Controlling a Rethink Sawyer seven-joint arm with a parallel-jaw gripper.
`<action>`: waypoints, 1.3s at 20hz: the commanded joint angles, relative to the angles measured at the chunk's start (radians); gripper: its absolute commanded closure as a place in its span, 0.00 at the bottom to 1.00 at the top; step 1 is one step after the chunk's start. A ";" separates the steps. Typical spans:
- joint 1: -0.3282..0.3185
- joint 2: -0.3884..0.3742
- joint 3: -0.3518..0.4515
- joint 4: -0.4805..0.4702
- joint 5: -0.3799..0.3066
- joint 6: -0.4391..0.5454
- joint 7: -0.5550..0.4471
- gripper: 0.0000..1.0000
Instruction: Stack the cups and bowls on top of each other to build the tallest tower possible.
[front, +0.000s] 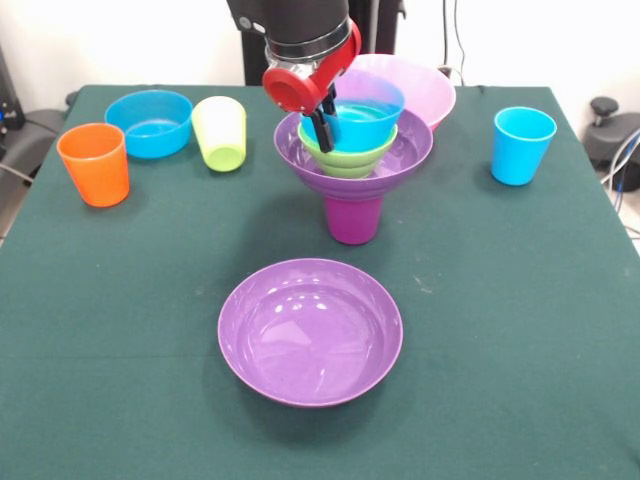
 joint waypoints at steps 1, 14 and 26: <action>0.030 0.050 0.025 -0.028 0.017 -0.060 0.158 1.00; 0.026 0.057 0.031 -0.026 0.024 -0.044 0.145 1.00; 0.023 0.056 0.028 -0.024 0.026 -0.041 0.139 1.00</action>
